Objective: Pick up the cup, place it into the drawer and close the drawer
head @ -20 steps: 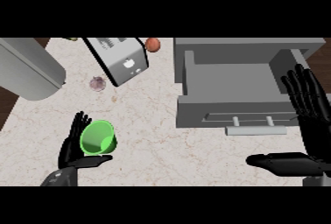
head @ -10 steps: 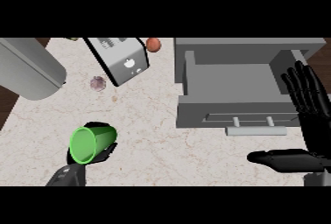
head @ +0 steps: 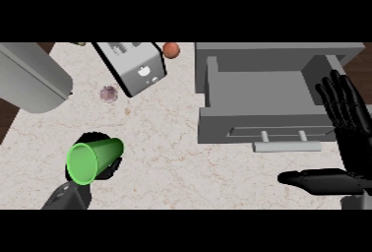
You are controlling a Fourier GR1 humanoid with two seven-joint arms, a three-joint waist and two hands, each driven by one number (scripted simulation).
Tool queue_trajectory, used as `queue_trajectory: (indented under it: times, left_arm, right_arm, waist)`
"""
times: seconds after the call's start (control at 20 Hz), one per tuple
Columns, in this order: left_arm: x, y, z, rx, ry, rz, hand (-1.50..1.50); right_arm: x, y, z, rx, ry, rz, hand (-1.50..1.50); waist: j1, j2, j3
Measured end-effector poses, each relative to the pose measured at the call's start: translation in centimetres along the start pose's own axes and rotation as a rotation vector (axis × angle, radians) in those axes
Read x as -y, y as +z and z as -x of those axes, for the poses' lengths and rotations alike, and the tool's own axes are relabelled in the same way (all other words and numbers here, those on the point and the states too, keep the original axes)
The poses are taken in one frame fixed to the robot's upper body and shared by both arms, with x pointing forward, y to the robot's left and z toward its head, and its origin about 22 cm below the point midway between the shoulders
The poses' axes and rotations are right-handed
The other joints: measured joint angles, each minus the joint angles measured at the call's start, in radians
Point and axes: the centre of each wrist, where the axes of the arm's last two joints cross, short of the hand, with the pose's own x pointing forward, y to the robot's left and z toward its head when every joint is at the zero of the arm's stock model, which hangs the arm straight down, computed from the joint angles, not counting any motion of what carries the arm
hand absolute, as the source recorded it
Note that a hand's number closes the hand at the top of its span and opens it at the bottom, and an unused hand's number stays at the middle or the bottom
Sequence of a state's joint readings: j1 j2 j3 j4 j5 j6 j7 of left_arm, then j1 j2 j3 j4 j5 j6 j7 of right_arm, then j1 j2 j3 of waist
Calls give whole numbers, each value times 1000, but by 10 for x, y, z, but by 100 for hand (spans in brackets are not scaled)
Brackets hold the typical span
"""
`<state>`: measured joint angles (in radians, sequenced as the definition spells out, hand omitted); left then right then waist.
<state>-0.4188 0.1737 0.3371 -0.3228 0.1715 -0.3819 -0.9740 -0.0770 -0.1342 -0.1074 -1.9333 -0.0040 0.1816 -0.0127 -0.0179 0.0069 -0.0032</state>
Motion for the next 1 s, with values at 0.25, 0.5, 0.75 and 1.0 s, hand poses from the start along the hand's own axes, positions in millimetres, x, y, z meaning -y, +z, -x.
queue_trajectory:
  times: [0.25,0.5,0.75,1.0]
  left_arm:
    - [-5,-18,-14,81,-21,-20,150]
    - [9,-40,-22,154,-12,24,150]
    - [35,-74,-39,216,-1,132,150]
    - [85,-105,-58,295,-9,246,150]
  right_arm:
    - [-2,4,4,3,3,3,-150]
    - [2,-2,1,3,11,7,-150]
    - [9,5,3,-6,8,19,-150]
    - [14,5,3,-8,12,38,-150]
  waist:
    - [1,-1,0]
    - [6,-4,1]
    - [15,-9,3]
    - [23,-13,4]
